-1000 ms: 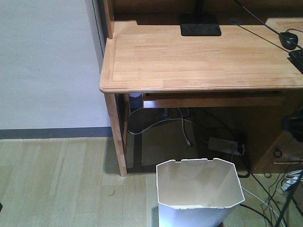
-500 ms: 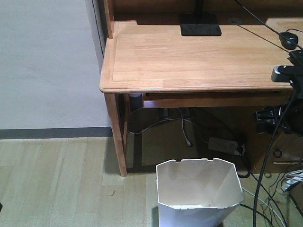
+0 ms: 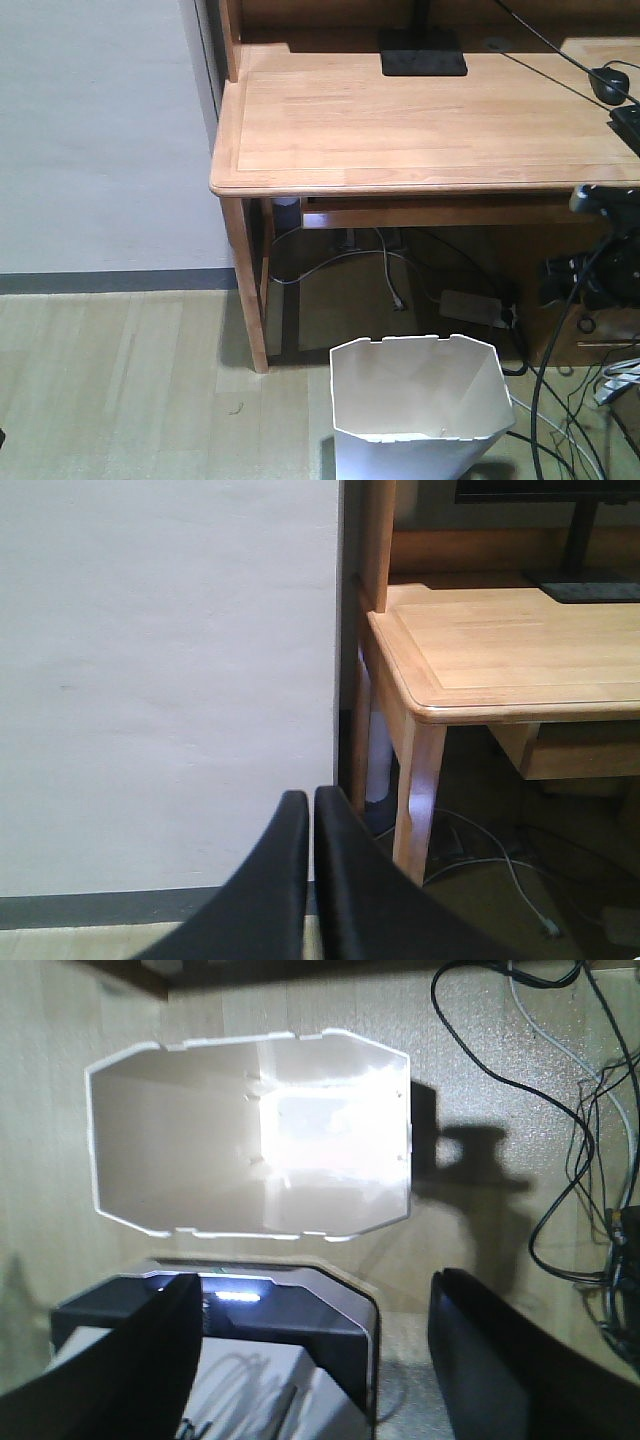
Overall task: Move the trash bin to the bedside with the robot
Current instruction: 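Lower the right gripper toward the rim of the white trash bin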
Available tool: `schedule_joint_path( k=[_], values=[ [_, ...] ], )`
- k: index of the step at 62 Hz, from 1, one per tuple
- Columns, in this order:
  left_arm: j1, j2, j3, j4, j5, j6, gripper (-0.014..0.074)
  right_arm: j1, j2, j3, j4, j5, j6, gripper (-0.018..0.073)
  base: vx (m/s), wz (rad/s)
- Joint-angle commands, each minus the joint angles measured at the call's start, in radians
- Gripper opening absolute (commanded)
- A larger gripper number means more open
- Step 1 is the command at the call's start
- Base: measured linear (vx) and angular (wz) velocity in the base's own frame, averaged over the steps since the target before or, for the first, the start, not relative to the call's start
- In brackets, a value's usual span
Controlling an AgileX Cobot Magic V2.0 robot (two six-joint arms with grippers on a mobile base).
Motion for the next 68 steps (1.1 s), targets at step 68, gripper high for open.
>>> schedule_joint_path(
  k=[68],
  values=[
    [-0.006,-0.014,0.019,-0.002,-0.069,-0.004,-0.0006,0.058,0.838,-0.379,0.04,-0.345,-0.183,0.0571,0.0,0.0]
  ],
)
